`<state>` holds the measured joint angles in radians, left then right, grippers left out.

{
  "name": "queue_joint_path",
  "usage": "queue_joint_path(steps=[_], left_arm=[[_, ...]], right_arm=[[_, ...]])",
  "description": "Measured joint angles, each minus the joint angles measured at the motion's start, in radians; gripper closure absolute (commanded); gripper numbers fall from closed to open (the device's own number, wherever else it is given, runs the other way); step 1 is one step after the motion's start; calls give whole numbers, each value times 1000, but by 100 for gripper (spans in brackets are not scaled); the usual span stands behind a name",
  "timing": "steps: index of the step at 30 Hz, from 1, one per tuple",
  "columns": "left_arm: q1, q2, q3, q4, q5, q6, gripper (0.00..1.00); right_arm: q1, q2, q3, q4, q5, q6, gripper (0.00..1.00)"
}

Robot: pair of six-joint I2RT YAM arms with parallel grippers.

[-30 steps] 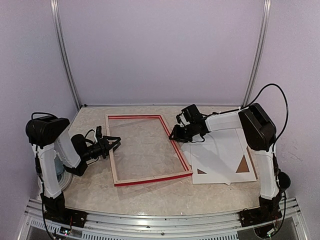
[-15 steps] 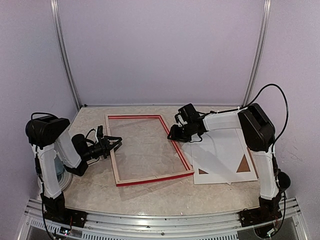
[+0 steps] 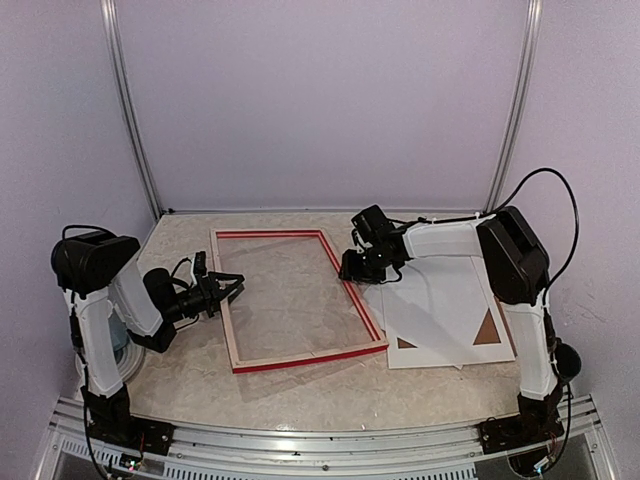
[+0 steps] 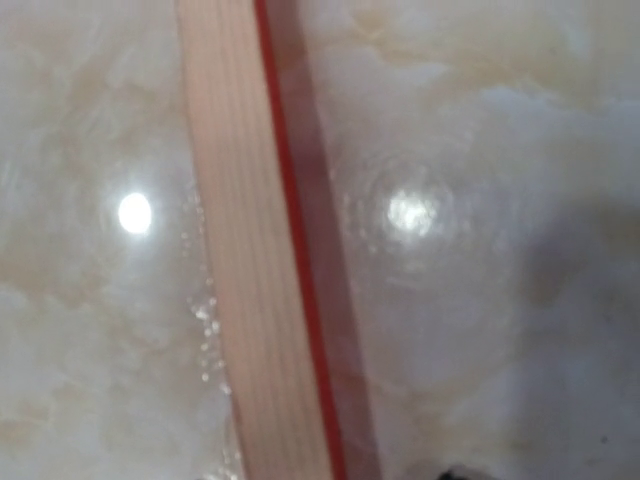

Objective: Put the photo into the frame
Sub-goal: Adjust the frame body at the center of the board.

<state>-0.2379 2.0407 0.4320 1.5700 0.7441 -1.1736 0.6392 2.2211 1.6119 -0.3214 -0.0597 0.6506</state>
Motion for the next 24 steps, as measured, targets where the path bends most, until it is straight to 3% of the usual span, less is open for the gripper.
queue_joint_path(steps=[10,14,18,20,21,22,24], left_arm=[[0,-8,-1,0,0,1,54],[-1,-13,-1,0,0,1,48],[0,-37,-2,0,0,9,34],[0,-48,-2,1,0,10,22],[-3,-53,-2,0,0,13,8],[-7,-58,-2,1,0,14,2],[-14,-64,-2,1,1,14,1]], right_arm=[[-7,30,32,5,-59,-5,66],[-12,39,32,23,-99,-7,83],[-28,42,18,58,-149,-48,100],[-33,41,3,86,-162,-47,100],[-36,37,-14,114,-175,-40,100],[-40,32,-34,142,-188,-33,100],[-49,23,-73,200,-217,-16,100]])
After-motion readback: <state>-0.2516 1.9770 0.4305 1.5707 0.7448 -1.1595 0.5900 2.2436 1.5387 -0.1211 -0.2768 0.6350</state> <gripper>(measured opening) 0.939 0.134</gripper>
